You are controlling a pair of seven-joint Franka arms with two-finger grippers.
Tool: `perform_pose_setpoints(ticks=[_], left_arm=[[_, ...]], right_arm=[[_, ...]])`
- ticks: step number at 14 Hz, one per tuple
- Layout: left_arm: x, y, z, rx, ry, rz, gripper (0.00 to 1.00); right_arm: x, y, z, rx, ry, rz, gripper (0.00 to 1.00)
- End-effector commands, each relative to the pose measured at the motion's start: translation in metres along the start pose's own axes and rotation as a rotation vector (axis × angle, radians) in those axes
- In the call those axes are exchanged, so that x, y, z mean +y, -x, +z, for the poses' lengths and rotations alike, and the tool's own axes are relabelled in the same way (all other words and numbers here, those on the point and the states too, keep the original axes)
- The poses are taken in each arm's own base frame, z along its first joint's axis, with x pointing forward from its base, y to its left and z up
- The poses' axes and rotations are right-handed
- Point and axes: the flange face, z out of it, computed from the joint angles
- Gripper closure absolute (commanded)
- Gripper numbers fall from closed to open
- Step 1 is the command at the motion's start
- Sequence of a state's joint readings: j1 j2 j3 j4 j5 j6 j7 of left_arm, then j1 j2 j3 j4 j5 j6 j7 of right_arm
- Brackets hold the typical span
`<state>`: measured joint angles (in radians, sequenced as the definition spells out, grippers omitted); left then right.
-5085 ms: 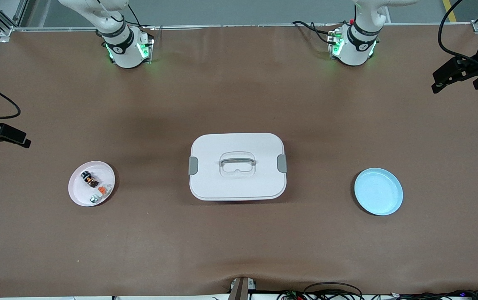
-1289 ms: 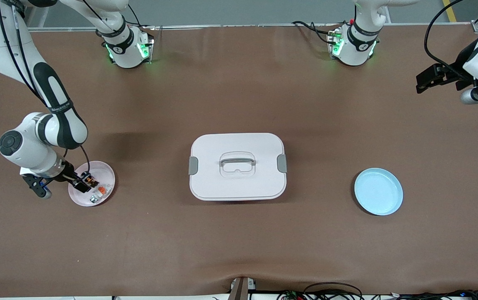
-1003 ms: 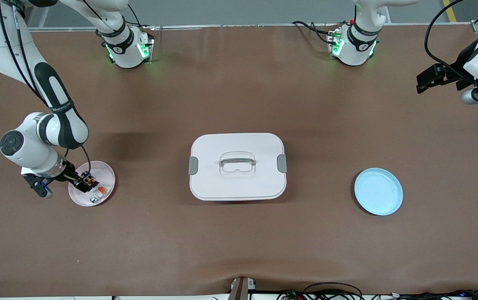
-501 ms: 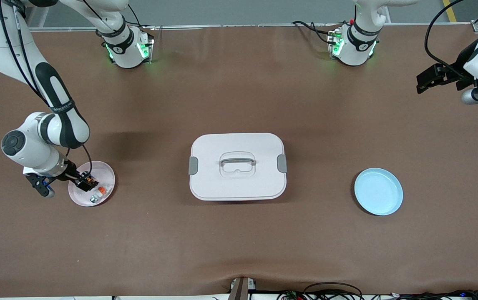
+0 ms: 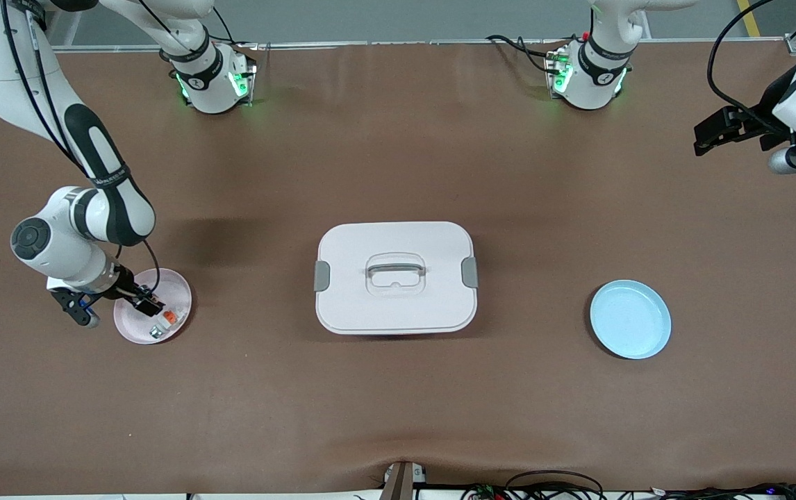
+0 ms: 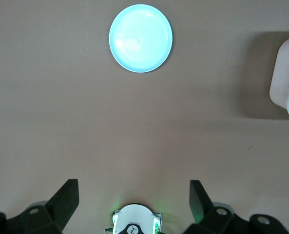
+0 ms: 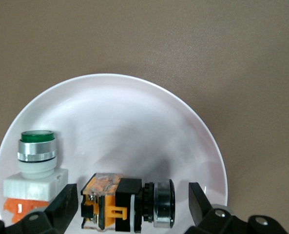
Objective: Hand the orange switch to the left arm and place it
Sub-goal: 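Close the right gripper on the black-and-orange switch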
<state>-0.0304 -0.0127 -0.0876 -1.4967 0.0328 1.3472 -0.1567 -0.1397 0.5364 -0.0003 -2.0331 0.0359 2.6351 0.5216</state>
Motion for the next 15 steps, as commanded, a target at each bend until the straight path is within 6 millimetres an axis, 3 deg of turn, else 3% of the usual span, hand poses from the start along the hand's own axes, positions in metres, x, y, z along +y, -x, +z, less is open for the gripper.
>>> perform_pose_setpoints(ticks=[1, 10, 11, 12, 13, 14, 15], left_arm=[[-0.0018, 0.0035, -0.0033, 0.003, -0.018, -0.007, 0.0], [-0.0036, 0.0097, -0.0072, -0.004, -0.02, -0.01, 0.0], [-0.0037, 0.0102, -0.0079, -0.003, -0.02, -0.01, 0.0], [-0.0029, 0.0105, -0.0086, -0.001, -0.02, -0.008, 0.0], [-0.0029, 0.0106, -0.0093, 0.0, -0.019, -0.007, 0.0], [-0.0038, 0.0106, -0.01, 0.002, -0.019, -0.007, 0.0], [-0.0038, 0.0106, -0.01, 0.002, -0.019, -0.007, 0.0]], right_arm=[[-0.0004, 0.0029, -0.0024, -0.004, -0.004, 0.017, 0.0], [-0.0007, 0.0041, -0.0017, -0.01, 0.0, 0.011, 0.0], [-0.0021, 0.0054, -0.0021, -0.011, 0.0, 0.0, 0.2], [-0.0006, 0.0062, -0.0009, -0.022, 0.006, -0.006, 0.55], [-0.0005, 0.0064, -0.0008, -0.028, 0.009, -0.009, 0.82], [-0.0005, 0.0066, -0.0007, -0.029, 0.01, -0.01, 1.0], [-0.0005, 0.0066, -0.0007, -0.029, 0.01, -0.012, 1.0]])
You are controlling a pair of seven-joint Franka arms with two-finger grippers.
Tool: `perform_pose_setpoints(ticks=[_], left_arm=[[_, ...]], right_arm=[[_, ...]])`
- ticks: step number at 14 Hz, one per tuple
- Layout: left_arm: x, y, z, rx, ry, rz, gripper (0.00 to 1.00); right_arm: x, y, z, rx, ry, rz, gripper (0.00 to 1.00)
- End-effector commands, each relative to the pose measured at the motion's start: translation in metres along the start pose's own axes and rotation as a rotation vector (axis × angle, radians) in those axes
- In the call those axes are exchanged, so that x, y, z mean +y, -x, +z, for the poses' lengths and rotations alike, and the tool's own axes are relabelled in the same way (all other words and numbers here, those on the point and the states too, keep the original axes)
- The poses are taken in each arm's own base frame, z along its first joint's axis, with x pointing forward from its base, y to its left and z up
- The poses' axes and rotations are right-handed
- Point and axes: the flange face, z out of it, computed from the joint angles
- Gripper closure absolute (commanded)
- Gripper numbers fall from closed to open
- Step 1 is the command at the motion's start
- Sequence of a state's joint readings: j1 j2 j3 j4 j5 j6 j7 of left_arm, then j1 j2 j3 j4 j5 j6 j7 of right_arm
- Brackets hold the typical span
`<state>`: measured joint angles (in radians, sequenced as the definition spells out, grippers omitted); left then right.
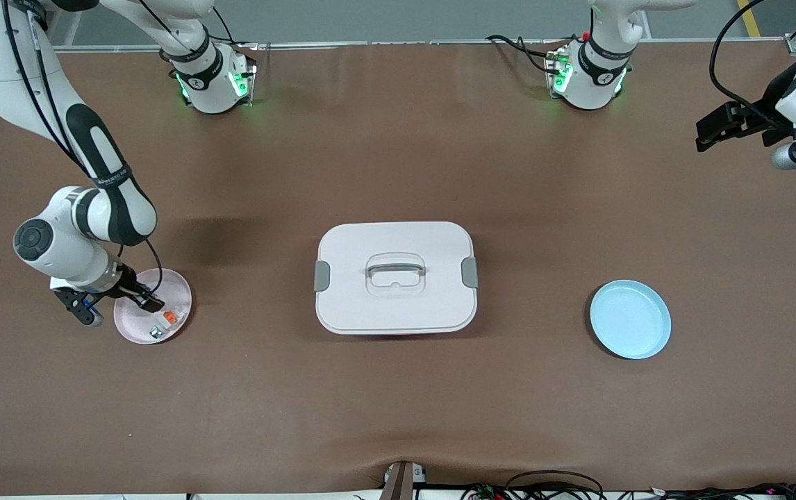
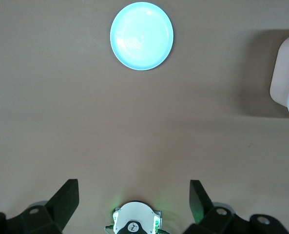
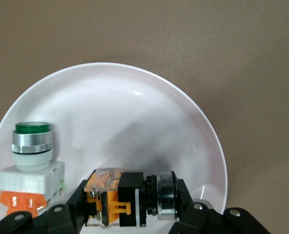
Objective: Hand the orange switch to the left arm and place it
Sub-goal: 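Close the right gripper on the black-and-orange switch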
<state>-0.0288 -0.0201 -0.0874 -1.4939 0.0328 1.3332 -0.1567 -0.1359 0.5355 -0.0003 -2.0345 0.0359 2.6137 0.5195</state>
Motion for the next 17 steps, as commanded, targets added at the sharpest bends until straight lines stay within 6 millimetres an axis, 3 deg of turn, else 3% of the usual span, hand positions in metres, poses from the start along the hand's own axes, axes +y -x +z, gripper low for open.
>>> perform_pose_setpoints(ticks=[1, 7, 14, 17], left_arm=[[-0.002, 0.005, -0.006, 0.004, -0.016, -0.004, 0.0], [-0.013, -0.007, 0.003, 0.0, -0.05, -0.004, 0.0], [-0.015, -0.01, -0.006, 0.022, -0.038, -0.028, 0.0], [-0.01, -0.01, -0.004, 0.019, -0.036, -0.021, 0.0]], right_arm=[[0.0, 0.003, -0.002, -0.01, -0.001, -0.005, 1.0], [-0.008, 0.003, -0.014, -0.076, 0.024, -0.008, 1.0], [-0.028, -0.008, -0.072, -0.259, -0.07, 0.145, 1.0], [-0.046, -0.001, -0.101, -0.301, -0.083, 0.193, 1.0]])
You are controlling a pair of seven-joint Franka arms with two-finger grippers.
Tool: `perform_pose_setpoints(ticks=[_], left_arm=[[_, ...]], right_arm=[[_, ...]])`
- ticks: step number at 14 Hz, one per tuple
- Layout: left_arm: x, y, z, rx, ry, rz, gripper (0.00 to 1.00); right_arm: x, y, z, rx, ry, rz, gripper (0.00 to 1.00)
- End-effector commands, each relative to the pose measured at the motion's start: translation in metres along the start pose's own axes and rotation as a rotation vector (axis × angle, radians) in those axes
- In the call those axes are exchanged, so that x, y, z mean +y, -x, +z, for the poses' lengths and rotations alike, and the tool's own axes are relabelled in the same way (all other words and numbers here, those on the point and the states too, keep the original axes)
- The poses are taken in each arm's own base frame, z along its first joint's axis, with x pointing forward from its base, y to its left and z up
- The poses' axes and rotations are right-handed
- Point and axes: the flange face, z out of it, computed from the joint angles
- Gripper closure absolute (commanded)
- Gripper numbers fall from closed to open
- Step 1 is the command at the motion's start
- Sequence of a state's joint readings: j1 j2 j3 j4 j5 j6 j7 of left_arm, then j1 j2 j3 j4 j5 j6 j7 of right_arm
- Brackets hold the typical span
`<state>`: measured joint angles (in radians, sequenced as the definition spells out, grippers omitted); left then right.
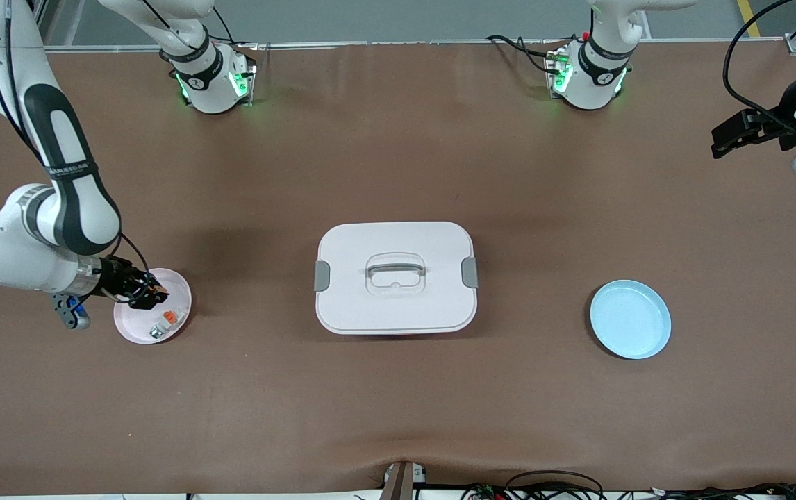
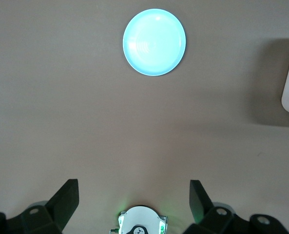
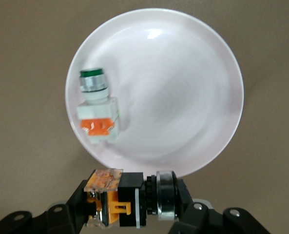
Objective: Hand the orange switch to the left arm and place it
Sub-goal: 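Lift the switch over the white box while the left gripper approaches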
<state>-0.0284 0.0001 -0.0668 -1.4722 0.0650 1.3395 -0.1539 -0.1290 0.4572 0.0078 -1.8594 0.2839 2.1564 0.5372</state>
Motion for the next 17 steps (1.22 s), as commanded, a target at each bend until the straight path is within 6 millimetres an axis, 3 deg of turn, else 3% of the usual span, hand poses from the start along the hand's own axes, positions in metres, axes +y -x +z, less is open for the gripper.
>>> perform_pose_setpoints(ticks=[1, 7, 11, 14, 17], left_arm=[[0.006, -0.001, -0.004, 0.008, -0.011, 0.011, 0.0], [0.021, 0.0, -0.001, -0.013, 0.067, 0.051, 0.0], [0.045, 0.005, 0.001, -0.022, 0.062, 0.105, 0.0], [0.059, 0.002, 0.008, -0.037, 0.052, 0.148, 0.0], [0.06, -0.005, 0.017, -0.053, 0.055, 0.209, 0.0]], right_arm=[[-0.021, 0.024, -0.024, -0.03, -0.017, 0.057, 1.0], [-0.1, 0.119, -0.044, -0.093, -0.045, 0.231, 1.0], [-0.146, 0.183, -0.077, -0.144, -0.045, 0.349, 1.0], [-0.159, 0.221, -0.104, -0.182, -0.071, 0.374, 1.0], [-0.177, 0.265, -0.111, -0.195, -0.075, 0.406, 1.0]])
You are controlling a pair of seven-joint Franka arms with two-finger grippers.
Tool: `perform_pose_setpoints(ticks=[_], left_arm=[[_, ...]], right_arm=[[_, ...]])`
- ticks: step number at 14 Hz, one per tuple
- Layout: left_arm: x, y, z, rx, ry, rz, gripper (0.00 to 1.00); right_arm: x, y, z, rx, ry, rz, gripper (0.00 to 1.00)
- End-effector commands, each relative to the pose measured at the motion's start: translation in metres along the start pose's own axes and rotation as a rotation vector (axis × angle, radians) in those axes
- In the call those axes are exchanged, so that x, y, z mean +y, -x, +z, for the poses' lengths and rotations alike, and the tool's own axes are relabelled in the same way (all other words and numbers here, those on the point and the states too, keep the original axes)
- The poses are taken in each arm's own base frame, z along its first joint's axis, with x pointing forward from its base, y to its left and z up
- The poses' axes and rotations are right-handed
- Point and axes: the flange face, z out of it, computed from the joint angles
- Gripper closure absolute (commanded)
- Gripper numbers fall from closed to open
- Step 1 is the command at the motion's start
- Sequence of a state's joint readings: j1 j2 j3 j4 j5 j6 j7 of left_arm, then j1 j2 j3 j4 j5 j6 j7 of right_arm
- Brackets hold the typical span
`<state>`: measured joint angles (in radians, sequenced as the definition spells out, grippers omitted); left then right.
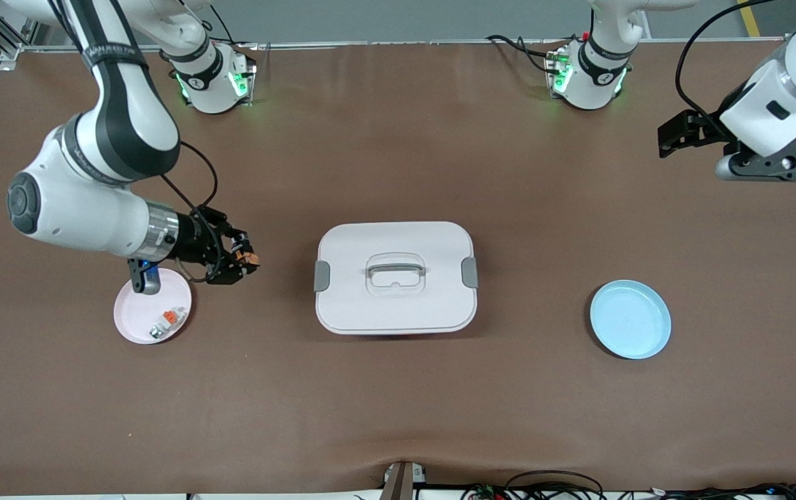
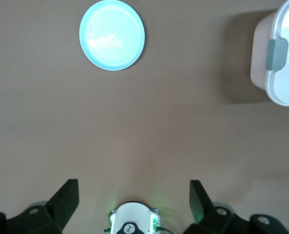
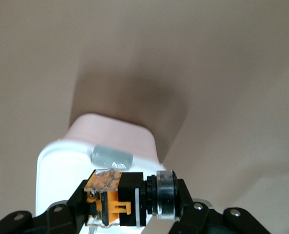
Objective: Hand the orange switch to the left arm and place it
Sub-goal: 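Lift the switch over the white box while the left gripper approaches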
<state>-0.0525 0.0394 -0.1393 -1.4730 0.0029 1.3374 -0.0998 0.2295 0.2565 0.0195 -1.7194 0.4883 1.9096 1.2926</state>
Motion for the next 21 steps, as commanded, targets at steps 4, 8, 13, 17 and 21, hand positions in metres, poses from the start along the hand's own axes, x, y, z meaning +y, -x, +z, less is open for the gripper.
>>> perform_pose_setpoints(ticks=[4, 8, 13, 17, 21], left_arm=[[0.002, -0.007, 0.007, -0.022, 0.012, 0.054, 0.0], [0.015, -0.017, 0.018, -0.057, 0.141, 0.084, 0.0], [0.034, -0.024, 0.024, -0.1, 0.393, 0.107, 0.0], [0.05, -0.033, 0.034, -0.14, 0.534, 0.138, 0.0], [0.06, -0.042, 0.061, -0.193, 0.712, 0.177, 0.0]], right_arm=[[0.0, 0.112, 0.012, -0.006, 0.012, -0.049, 1.0], [-0.005, 0.172, 0.009, -0.016, -0.021, -0.154, 1.0], [-0.022, 0.229, 0.035, -0.025, -0.02, -0.2, 1.0], [-0.031, 0.257, 0.058, -0.02, -0.062, -0.196, 1.0], [-0.041, 0.281, 0.069, -0.029, -0.08, -0.193, 1.0]])
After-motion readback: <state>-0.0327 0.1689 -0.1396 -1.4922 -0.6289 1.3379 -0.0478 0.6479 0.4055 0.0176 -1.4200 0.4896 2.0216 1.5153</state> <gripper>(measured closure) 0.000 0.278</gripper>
